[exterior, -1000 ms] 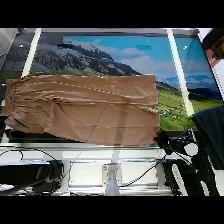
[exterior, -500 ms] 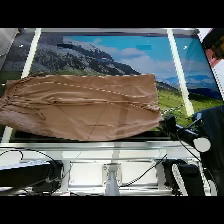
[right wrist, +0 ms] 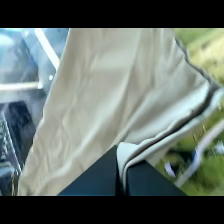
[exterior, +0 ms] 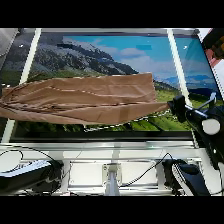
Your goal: Fold the clothes and pants, and hang the long-sleeved shirts on hangers.
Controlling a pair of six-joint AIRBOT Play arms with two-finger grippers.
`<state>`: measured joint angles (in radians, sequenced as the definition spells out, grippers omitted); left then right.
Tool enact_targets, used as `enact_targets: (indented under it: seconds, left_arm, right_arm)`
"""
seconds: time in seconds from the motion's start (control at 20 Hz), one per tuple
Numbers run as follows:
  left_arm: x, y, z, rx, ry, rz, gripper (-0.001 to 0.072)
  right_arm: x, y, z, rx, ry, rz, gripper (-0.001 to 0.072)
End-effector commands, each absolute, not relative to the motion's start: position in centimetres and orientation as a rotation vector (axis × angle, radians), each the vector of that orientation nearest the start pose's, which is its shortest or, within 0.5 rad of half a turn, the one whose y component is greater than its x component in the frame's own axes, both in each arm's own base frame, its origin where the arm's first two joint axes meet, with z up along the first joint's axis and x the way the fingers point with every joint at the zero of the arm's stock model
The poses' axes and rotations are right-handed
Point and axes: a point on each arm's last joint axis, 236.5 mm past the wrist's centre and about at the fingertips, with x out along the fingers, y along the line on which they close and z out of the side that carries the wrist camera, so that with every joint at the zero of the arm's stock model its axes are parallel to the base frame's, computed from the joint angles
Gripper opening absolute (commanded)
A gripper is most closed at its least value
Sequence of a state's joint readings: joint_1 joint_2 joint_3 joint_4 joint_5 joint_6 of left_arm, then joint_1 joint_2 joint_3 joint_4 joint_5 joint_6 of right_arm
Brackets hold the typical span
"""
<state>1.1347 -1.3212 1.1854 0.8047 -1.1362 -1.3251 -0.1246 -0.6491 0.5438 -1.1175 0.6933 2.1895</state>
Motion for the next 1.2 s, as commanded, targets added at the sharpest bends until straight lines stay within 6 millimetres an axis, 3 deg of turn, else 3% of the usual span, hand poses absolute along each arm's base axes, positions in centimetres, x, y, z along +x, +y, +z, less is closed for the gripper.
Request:
enact_targets:
  seconds: [0.0, 0.25, 0.55, 0.65, 0.8, 0.95, 1.15]
  left_arm:
    - [33.3, 29.6, 7.0, -1.083, 0.629, 0.518, 0.0047]
    - [36.3, 30.5, 8.4, -1.249, 0.461, 0.619, 0.0048]
    - [37.8, 34.9, 12.0, -1.41, 0.124, 0.686, 0.0049]
    - [38.4, 35.5, 11.4, -1.406, 0.101, 0.701, 0.005]
    - [40.8, 34.8, 8.9, -1.448, 0.122, 0.692, 0.0052]
    - [43.4, 34.6, 7.6, -1.566, 0.045, 0.679, 0.0052]
    - [44.8, 34.4, 4.4, -1.566, 0.07, 0.716, 0.0053]
  right_arm:
    - [36.8, 1.4, 4.6, 1.072, 0.734, -0.251, 0.0009]
    - [44.7, 2.7, 5.4, 1.074, 0.689, -0.213, 0.0009]
    - [52.9, 5.9, 4.8, 1.214, 0.64, -0.207, 0.0009]
    - [54.9, 6.7, 4.2, 1.267, 0.618, -0.211, 0.0009]
    - [57.0, 7.6, 2.8, 1.381, 0.584, -0.239, 0.001]
    - [58.0, 7.1, 1.3, 1.473, 0.542, -0.279, 0.001]
    - [58.2, 7.3, -1.0, 1.504, 0.565, -0.315, 0.0012]
